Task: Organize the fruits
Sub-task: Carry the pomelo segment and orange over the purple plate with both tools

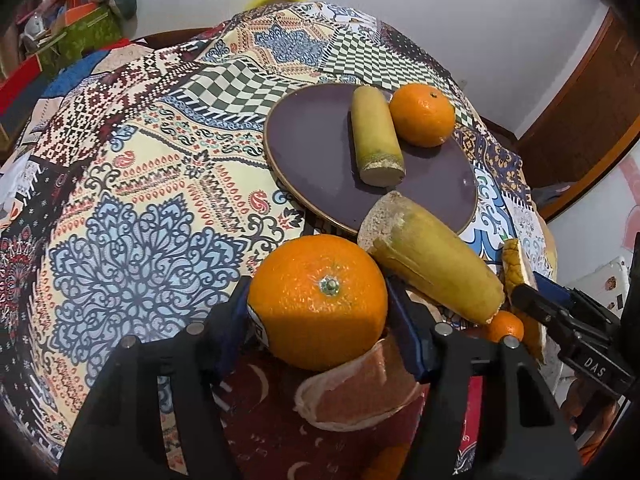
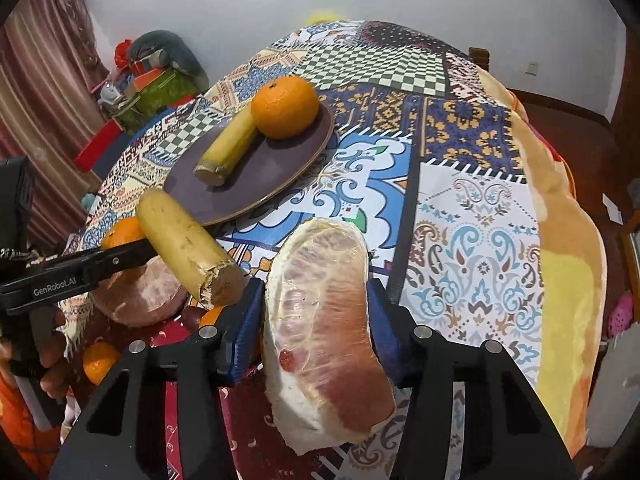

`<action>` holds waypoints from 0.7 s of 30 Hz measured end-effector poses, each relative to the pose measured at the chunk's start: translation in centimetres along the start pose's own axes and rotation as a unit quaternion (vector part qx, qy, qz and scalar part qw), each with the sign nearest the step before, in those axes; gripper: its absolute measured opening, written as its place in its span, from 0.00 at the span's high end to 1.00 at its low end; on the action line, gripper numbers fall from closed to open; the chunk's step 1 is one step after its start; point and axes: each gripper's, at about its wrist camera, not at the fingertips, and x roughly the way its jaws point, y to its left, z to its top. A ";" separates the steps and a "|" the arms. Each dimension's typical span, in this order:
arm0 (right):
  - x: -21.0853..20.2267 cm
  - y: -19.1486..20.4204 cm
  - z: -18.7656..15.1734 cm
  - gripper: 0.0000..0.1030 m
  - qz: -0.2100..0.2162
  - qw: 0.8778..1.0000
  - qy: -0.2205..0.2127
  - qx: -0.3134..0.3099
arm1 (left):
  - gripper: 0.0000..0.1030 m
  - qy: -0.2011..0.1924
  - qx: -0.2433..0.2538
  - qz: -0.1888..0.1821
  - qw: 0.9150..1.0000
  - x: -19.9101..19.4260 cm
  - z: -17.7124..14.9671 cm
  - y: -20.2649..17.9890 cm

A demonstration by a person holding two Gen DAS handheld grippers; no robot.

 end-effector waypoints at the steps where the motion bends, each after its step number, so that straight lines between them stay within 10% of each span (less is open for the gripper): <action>1: -0.2 -0.1 0.1 0.54 -0.001 1.000 -0.003 0.001 | 0.38 -0.003 -0.002 -0.001 1.000 -0.3 0.0 0.1; 21: -3.9 3.3 3.6 0.54 -0.005 0.996 -0.082 -0.034 | 0.38 -0.088 0.019 0.014 0.996 -5.9 2.2 0.0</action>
